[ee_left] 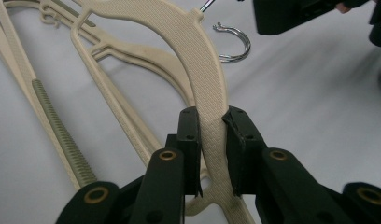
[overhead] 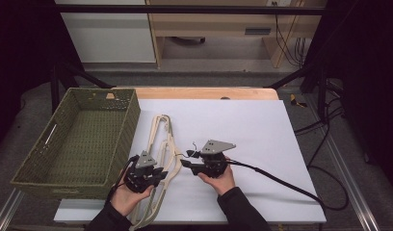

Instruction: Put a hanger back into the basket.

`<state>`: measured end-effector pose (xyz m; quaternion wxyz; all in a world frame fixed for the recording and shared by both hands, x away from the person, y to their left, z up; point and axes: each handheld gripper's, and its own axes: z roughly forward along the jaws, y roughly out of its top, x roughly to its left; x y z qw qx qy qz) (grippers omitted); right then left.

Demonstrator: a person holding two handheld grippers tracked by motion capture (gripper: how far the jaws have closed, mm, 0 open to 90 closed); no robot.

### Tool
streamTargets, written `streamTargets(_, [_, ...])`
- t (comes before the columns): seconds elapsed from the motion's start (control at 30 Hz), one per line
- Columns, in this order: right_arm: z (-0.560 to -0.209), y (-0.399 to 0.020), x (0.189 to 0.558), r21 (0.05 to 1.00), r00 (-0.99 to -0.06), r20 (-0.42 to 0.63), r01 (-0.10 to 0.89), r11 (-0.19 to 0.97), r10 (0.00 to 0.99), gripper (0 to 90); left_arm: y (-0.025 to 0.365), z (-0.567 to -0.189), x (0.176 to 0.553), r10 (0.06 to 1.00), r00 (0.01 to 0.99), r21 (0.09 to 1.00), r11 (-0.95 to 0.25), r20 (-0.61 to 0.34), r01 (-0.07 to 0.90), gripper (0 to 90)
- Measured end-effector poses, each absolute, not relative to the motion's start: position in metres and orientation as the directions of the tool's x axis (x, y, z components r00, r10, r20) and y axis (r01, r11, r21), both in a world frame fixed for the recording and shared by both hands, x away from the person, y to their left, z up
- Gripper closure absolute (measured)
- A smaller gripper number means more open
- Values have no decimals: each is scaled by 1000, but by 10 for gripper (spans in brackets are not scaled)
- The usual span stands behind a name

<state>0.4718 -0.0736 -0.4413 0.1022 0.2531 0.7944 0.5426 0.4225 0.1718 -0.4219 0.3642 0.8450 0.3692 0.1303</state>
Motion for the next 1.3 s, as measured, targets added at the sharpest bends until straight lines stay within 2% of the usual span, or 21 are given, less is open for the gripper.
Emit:
streamTargets(0.43, [-444,-63,480,934,-886,104,243,263,452,856,173,-422,421,713,699,710,-465,-54,529,765])
streamTargets(0.77, [-445,-61,482,934,-891,108,243,262,441,841,175,-421,421,710,702,713,-463,-57,527,765])
streamTargets(0.97, [-442,-59,481,941,-904,107,226,250,414,885,178,-419,422,712,700,715,-459,-60,527,761])
streamTargets(1.0, [-441,-59,480,944,-906,103,220,247,412,889,178,-418,422,716,696,723,-450,-59,524,735])
streamTargets(1.07, [-439,-57,478,945,-907,64,190,268,416,891,177,-417,422,714,699,722,-456,-53,521,594])
streamTargets(1.1, [-439,-57,478,945,-907,64,190,268,416,891,175,-416,422,710,703,721,-468,-38,511,594])
streamTargets(1.17, [-437,-56,476,945,-908,57,183,270,414,892,171,-413,424,705,709,718,-491,-5,493,509])
streamTargets(1.3, [-434,-56,474,946,-906,56,183,268,419,891,158,-407,428,699,713,701,-536,56,470,485])
